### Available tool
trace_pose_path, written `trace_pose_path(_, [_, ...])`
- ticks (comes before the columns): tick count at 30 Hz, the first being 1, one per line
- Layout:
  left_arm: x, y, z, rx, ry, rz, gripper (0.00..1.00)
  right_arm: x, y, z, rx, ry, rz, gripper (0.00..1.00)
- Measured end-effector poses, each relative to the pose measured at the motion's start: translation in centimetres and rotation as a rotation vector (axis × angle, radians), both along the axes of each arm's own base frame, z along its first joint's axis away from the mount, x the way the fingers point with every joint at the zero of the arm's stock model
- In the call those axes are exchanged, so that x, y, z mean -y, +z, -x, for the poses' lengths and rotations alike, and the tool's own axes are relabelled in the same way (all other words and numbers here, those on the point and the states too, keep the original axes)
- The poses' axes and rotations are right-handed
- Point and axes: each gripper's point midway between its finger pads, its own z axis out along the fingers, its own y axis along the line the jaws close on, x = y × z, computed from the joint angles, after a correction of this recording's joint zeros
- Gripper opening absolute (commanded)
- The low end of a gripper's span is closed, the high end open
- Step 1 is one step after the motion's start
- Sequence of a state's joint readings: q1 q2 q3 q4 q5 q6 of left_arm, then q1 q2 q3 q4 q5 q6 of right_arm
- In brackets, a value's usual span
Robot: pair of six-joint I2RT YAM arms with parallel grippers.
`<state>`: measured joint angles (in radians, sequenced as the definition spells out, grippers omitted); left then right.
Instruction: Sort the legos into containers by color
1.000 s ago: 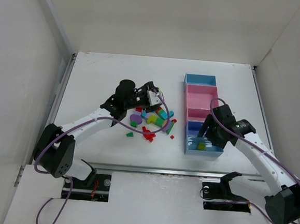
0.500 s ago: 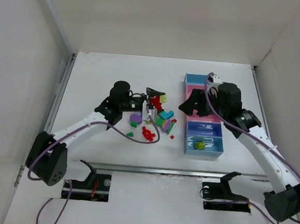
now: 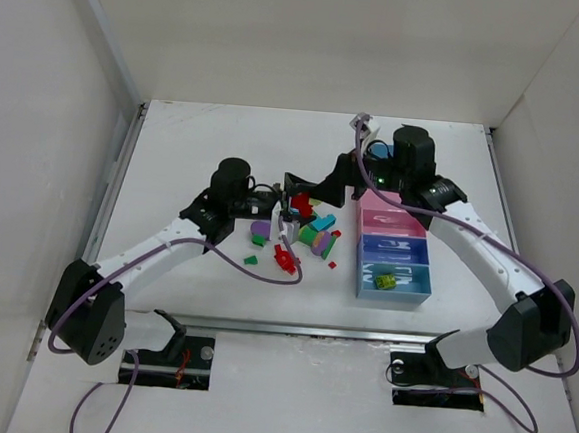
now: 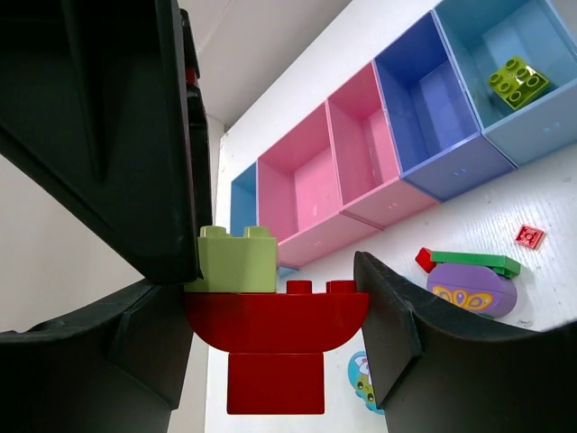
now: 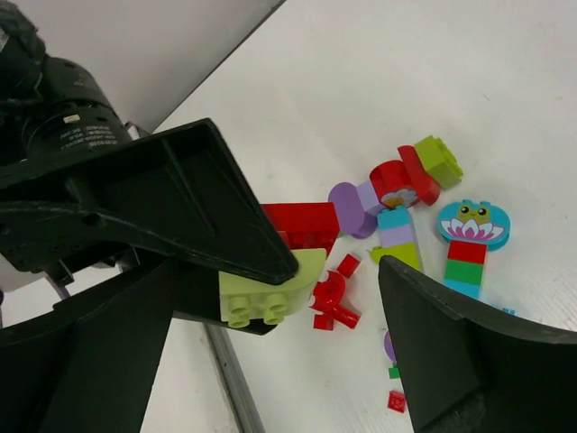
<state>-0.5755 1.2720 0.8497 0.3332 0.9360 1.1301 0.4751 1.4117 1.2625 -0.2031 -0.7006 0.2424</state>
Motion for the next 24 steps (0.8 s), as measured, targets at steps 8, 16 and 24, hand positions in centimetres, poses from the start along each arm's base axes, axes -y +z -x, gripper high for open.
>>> trace_pose_path(8, [-0.1, 0.3, -0.2, -0.025, 0.028, 0.009, 0.0, -0.5, 0.6, 1.1, 0.033, 0.063, -0.012, 0.74])
trace_pose_path(16, [-0.2, 0.5, -0.2, -0.042, 0.036, 0.017, 0.0, -0.7, 0.5, 1.3, 0.033, 0.068, -0.012, 0.68])
trace_pose_path(24, [-0.3, 1.2, -0.1, -0.026, 0.045, 0.029, 0.0, -0.7, 0.0, 1.2, 0.018, 0.067, -0.01, 0.71])
